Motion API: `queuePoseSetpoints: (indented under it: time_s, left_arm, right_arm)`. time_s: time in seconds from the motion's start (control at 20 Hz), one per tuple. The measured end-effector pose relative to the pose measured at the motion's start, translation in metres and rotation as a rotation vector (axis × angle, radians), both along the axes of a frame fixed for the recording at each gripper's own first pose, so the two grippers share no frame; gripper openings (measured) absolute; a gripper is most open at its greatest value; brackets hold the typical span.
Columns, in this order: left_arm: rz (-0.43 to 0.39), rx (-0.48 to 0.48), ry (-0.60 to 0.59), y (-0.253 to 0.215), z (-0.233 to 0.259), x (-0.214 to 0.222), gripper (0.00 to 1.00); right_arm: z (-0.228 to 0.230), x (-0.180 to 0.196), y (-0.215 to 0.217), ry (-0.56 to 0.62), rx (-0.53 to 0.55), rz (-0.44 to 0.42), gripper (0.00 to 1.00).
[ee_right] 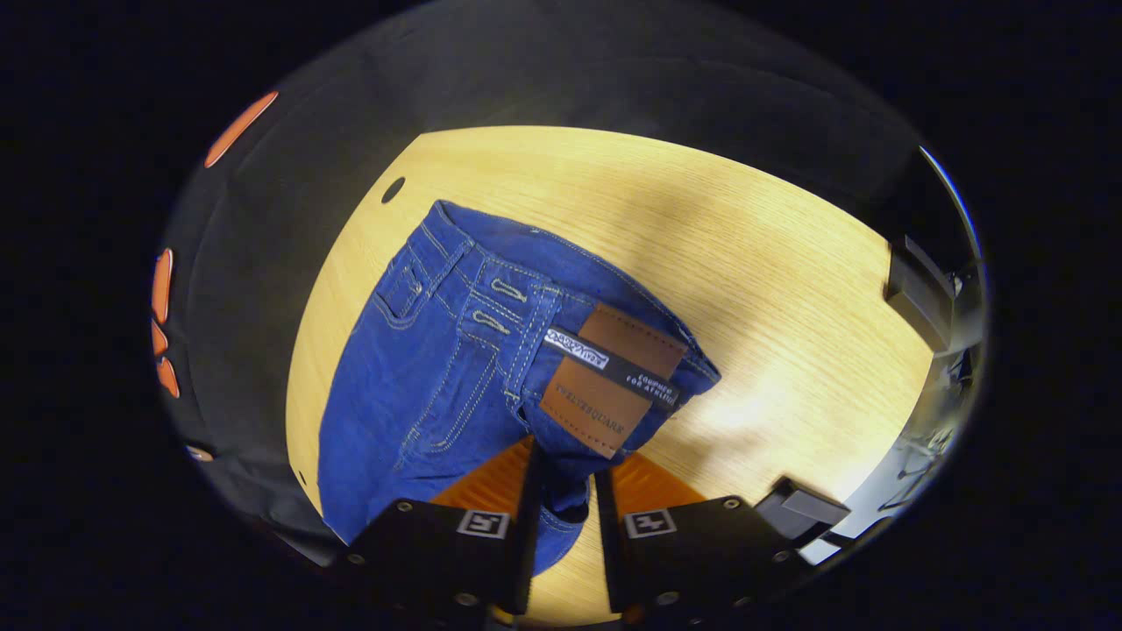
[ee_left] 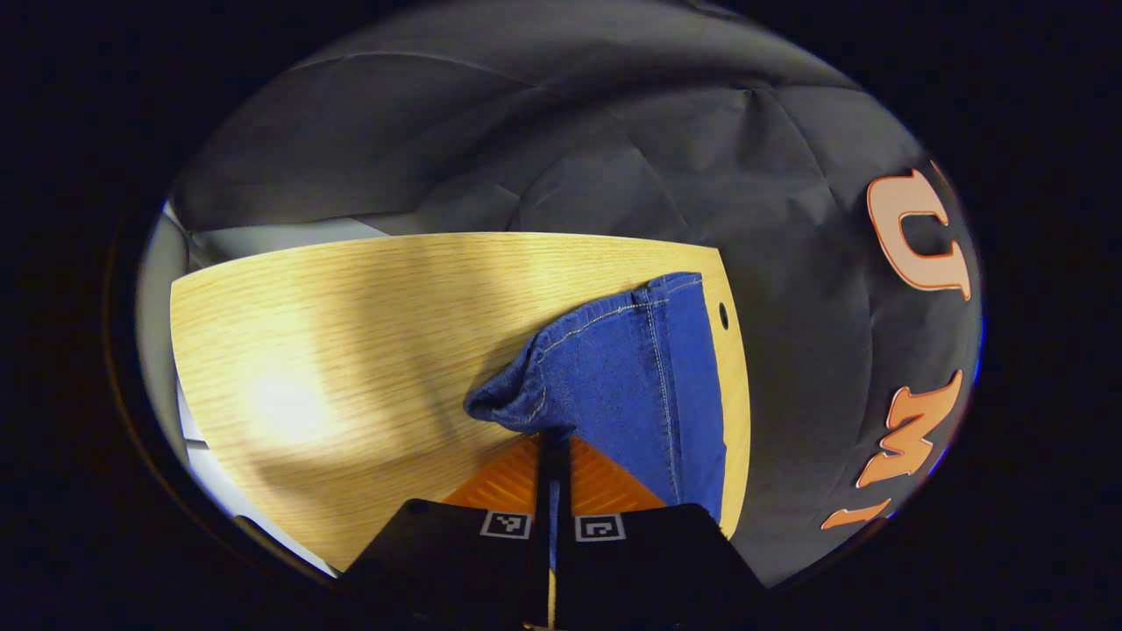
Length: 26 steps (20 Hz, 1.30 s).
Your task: Grasp the waist and the cuffs of the jeans and fold them to make the two legs overlap; first hold the waist and fold one-third of the jeans toward the cuffs, then hold the cuffs and fold the remaining one-third in the same direction to finish folding.
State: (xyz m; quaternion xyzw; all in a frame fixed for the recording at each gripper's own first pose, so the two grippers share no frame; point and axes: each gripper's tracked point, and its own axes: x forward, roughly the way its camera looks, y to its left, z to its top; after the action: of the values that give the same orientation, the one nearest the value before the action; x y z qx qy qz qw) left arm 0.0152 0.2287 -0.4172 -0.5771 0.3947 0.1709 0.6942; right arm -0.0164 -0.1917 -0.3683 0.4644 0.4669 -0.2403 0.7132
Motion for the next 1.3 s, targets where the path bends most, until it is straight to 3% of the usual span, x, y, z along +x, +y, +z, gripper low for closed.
queuePoseSetpoints:
  time_s: [0.1, 0.3, 0.4, 0.5, 0.85, 1.15, 1.3]
  left_arm:
    - [-0.013, 0.027, -0.050, -0.001, 0.015, 0.005, 0.04]
    - [-0.040, 0.082, -0.132, 0.003, 0.046, 0.007, 0.04]
    - [-0.050, 0.116, -0.123, 0.001, 0.047, 0.009, 0.04]
    - [-0.038, 0.091, -0.123, 0.006, 0.054, 0.011, 0.01]
    - [-0.176, 0.096, -0.263, -0.001, 0.119, 0.051, 0.01]
    - [-0.328, 0.104, -0.310, -0.011, 0.136, 0.131, 0.01]
    - [-0.387, 0.127, -0.306, -0.013, 0.137, 0.163, 0.01]
  right_arm:
    - [0.004, -0.001, 0.000, -0.036, 0.002, -0.002, 0.20]
    - [0.018, -0.006, -0.001, -0.108, 0.043, -0.035, 0.19]
    - [0.021, 0.000, 0.000, -0.140, 0.087, -0.106, 0.08]
    - [0.022, -0.001, 0.002, -0.145, 0.124, -0.127, 0.08]
    - [0.070, 0.017, 0.002, -0.255, 0.115, -0.209, 0.08]
    - [0.109, 0.052, 0.002, -0.263, 0.083, -0.262, 0.08]
    - [0.125, 0.072, -0.003, -0.249, 0.069, -0.248, 0.08]
